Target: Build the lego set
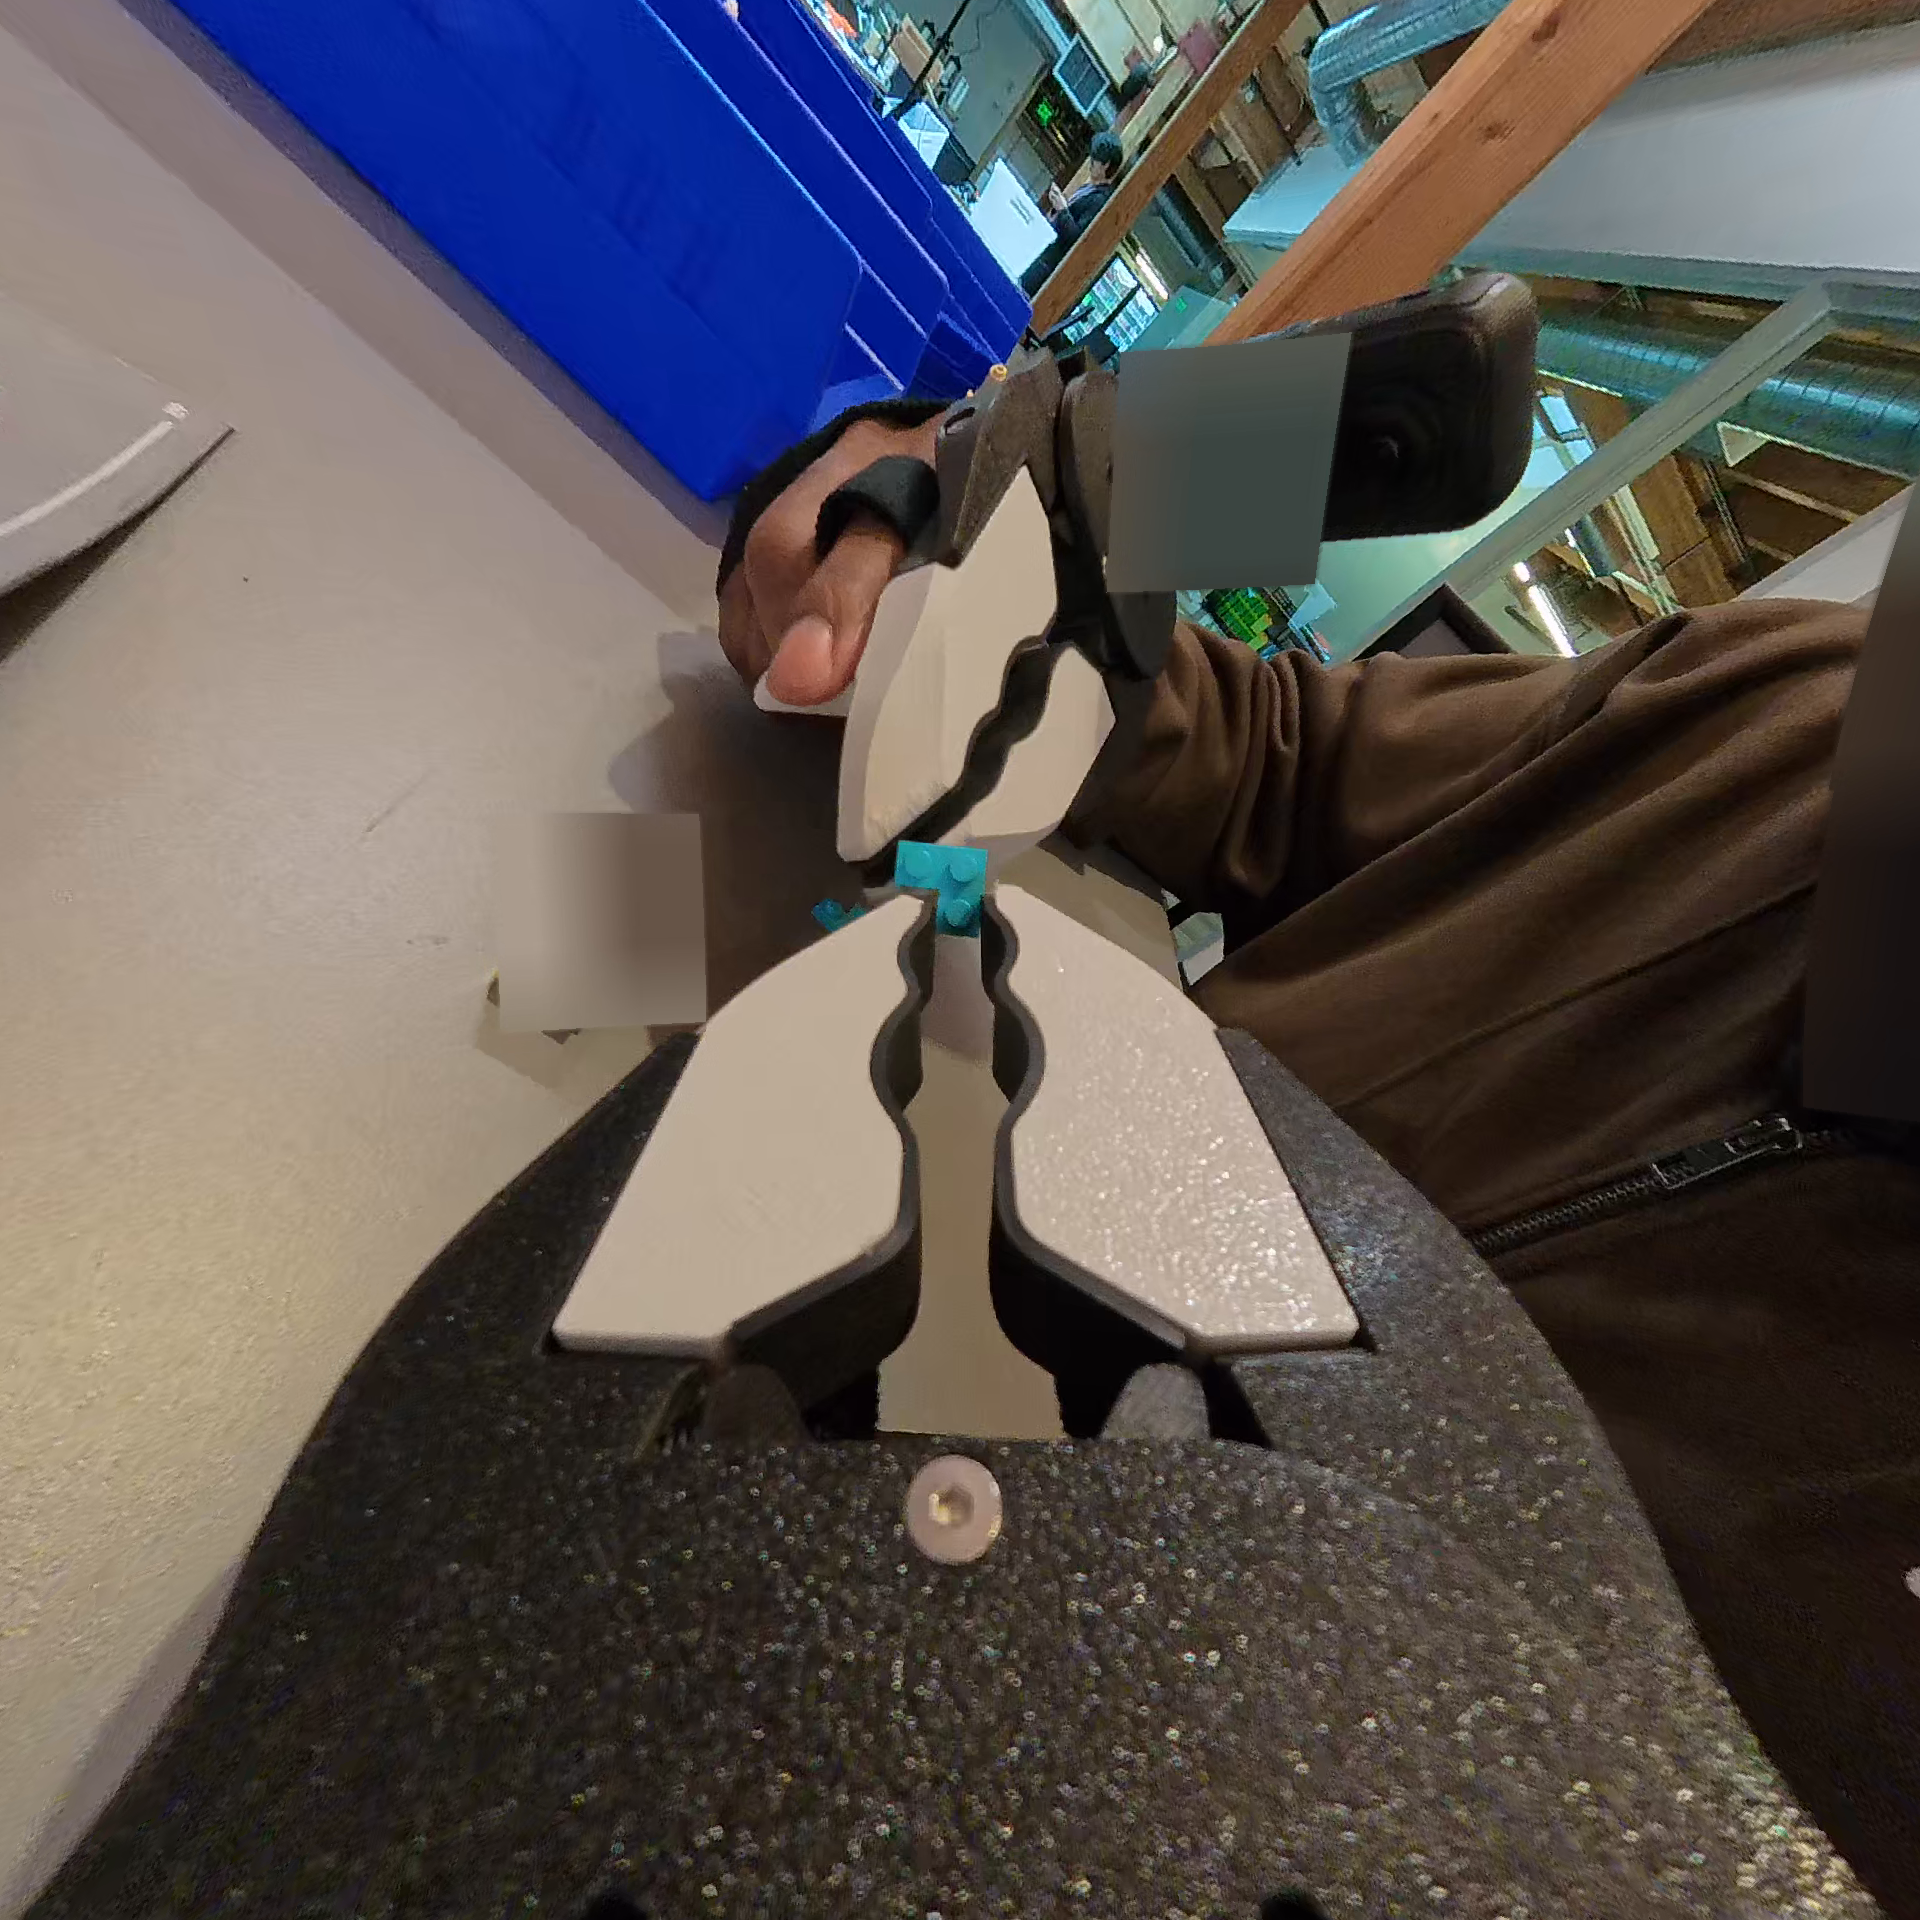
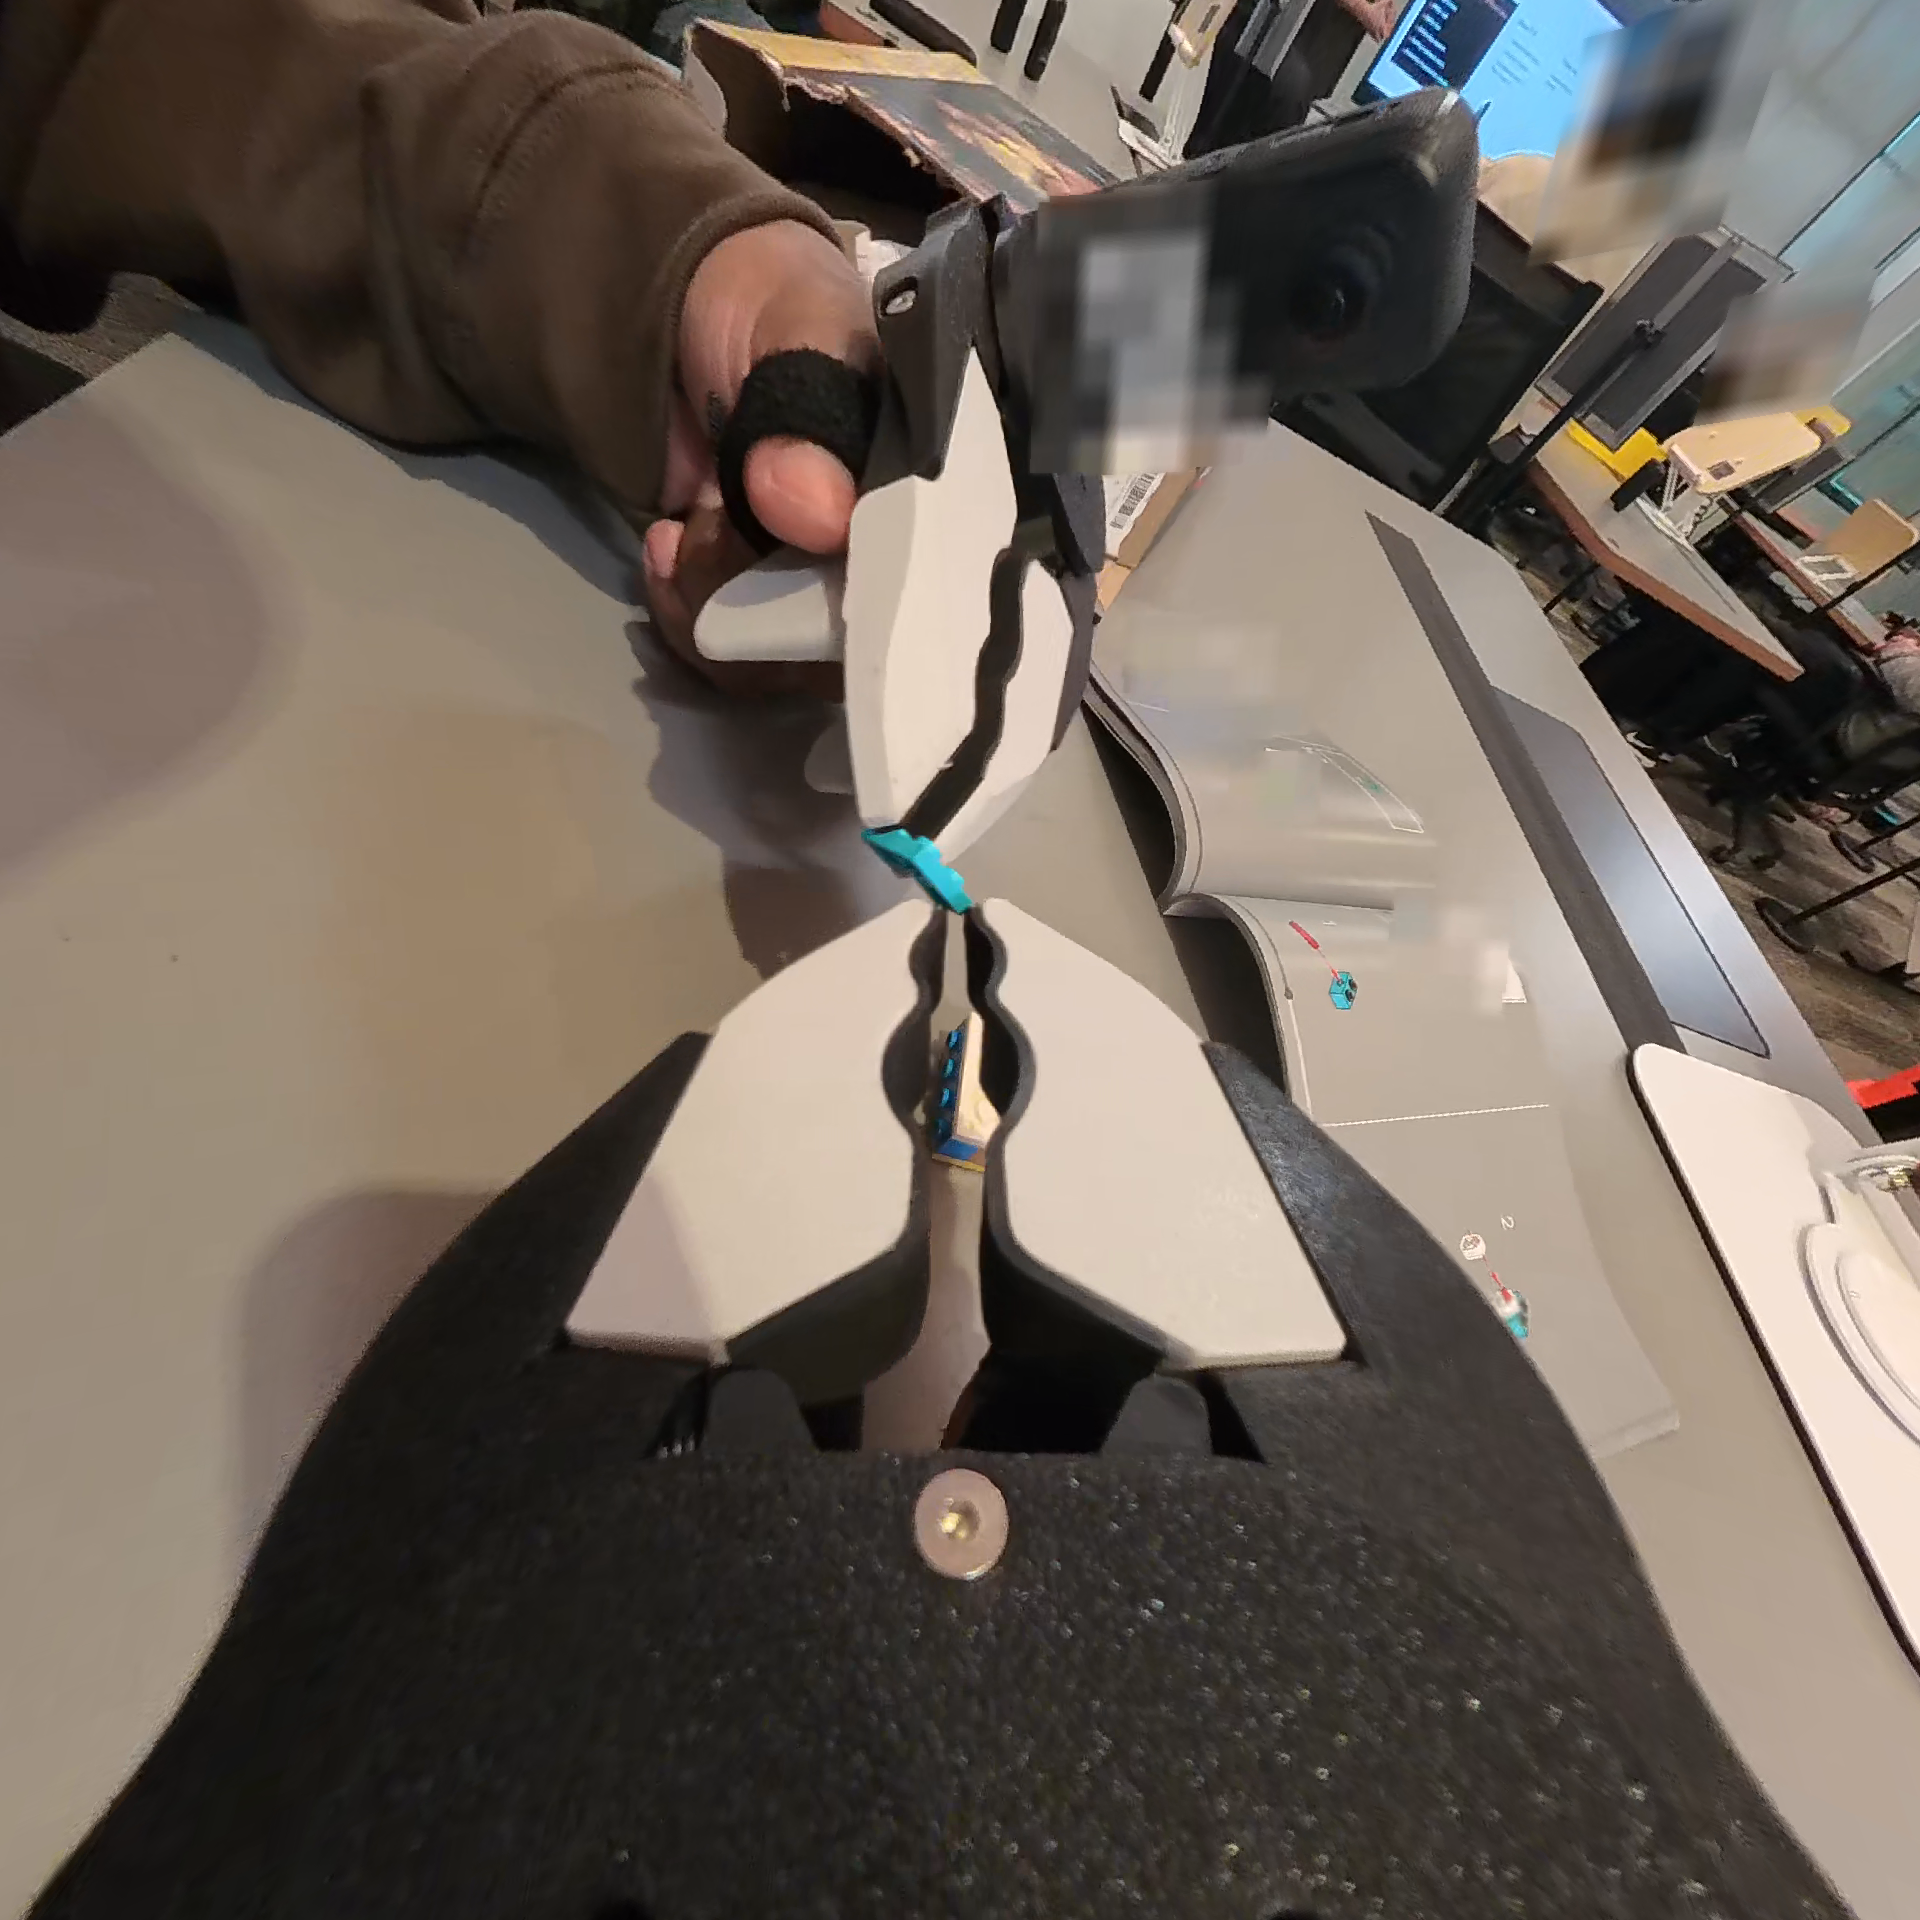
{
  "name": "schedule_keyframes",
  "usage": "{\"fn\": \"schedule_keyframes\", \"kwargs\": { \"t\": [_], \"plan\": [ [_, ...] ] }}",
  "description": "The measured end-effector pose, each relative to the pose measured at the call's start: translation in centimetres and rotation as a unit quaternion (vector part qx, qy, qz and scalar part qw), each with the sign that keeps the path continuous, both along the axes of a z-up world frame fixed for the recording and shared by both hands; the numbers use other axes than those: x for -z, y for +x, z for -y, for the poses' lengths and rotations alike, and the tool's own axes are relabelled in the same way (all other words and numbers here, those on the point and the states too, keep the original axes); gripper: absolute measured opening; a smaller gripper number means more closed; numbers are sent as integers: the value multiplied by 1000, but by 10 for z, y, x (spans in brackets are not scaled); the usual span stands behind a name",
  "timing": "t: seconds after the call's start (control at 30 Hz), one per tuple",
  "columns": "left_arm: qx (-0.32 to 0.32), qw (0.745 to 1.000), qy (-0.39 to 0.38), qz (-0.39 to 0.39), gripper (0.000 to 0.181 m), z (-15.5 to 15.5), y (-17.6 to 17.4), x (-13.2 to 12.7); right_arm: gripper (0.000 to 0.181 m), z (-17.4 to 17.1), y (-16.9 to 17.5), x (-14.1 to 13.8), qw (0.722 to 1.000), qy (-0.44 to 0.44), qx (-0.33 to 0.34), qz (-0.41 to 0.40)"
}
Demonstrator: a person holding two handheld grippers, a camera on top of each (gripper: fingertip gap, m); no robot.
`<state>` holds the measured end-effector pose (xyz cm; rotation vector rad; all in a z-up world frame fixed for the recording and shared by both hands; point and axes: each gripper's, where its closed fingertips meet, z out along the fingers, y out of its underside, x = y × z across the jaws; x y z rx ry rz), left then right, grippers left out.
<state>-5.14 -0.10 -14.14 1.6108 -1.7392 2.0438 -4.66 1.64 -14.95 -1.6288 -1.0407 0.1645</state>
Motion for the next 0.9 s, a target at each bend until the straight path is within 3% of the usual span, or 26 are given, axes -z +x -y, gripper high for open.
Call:
{"fn": "schedule_keyframes", "kwargs": {
  "t": [0.6, 0.9],
  "plan": [
    [-64, 998, -16, 6, 8, -25, 9, -2, 0, -13, 27, 11, 987, -120, 48, -96],
    [-73, 996, -43, 6, 8, -29, 6, -6, 4, -16, 27, 19, 994, -84, 66, -13]
  ]
}}
